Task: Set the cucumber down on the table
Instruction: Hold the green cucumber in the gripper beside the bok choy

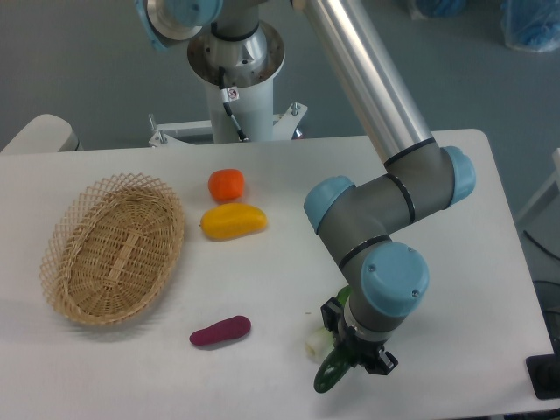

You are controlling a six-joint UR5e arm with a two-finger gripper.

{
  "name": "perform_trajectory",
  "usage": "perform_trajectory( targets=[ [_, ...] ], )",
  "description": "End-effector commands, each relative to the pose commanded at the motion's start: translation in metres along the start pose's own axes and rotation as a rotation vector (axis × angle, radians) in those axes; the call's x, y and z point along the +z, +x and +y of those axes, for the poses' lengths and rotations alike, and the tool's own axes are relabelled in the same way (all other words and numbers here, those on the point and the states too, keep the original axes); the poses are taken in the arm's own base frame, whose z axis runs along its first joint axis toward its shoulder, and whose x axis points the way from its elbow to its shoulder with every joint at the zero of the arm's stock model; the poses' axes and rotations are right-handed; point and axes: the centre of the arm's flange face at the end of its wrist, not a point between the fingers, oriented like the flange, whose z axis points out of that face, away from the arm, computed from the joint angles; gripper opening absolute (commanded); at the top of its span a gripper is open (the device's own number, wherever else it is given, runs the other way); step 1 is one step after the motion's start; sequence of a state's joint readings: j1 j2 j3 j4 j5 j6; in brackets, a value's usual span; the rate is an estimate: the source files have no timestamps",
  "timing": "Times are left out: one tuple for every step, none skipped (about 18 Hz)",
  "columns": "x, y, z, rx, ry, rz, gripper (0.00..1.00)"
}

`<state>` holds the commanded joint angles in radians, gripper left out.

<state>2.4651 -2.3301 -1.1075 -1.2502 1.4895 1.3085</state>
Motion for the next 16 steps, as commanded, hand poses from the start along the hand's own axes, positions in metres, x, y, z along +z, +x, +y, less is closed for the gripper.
perform_trajectory(
  targets=[
    [0.0, -0.001, 0.001, -0.001, 0.0, -0.002, 0.28],
    [0.0, -0.001, 0.001, -0.001, 0.002, -0.006, 0.28],
    [0.0, -0.002, 0.002, -0.002, 0.002, -0.009, 0.28],
    [0.0, -0.002, 0.002, -0.004, 0.001, -0.011, 0.28],
    [-0.001, -0.004, 0.003, -0.005, 0.0, -0.013, 0.28],
    [-0.002, -0.006, 0.005, -0.009, -0.001, -0.017, 0.28],
    [-0.002, -0.006, 0.005, -0.009, -0.002, -0.017, 0.28],
    [-0.003, -0.006, 0.007, -0.011, -0.011, -0.019, 0.28],
    [-0.004, -0.006, 0.01, -0.013, -0.025, -0.02, 0.28],
    [-0.007, -0.007, 0.018, -0.022, -0.027, -0.018, 0.26],
    [-0.016, -0.007, 0.029, -0.037, -0.026, -0.021, 0.26],
    [-0.019, -0.003, 0.035, -0.043, -0.028, -0.014, 0.25],
    [-0.022, 0.001, 0.045, -0.056, -0.031, -0.001, 0.25],
    [-0.025, 0.008, 0.05, -0.062, -0.032, 0.004, 0.24],
    [-0.031, 0.015, 0.054, -0.058, -0.031, 0.006, 0.24],
    [-0.034, 0.022, 0.058, -0.033, -0.033, 0.017, 0.24]
  ],
)
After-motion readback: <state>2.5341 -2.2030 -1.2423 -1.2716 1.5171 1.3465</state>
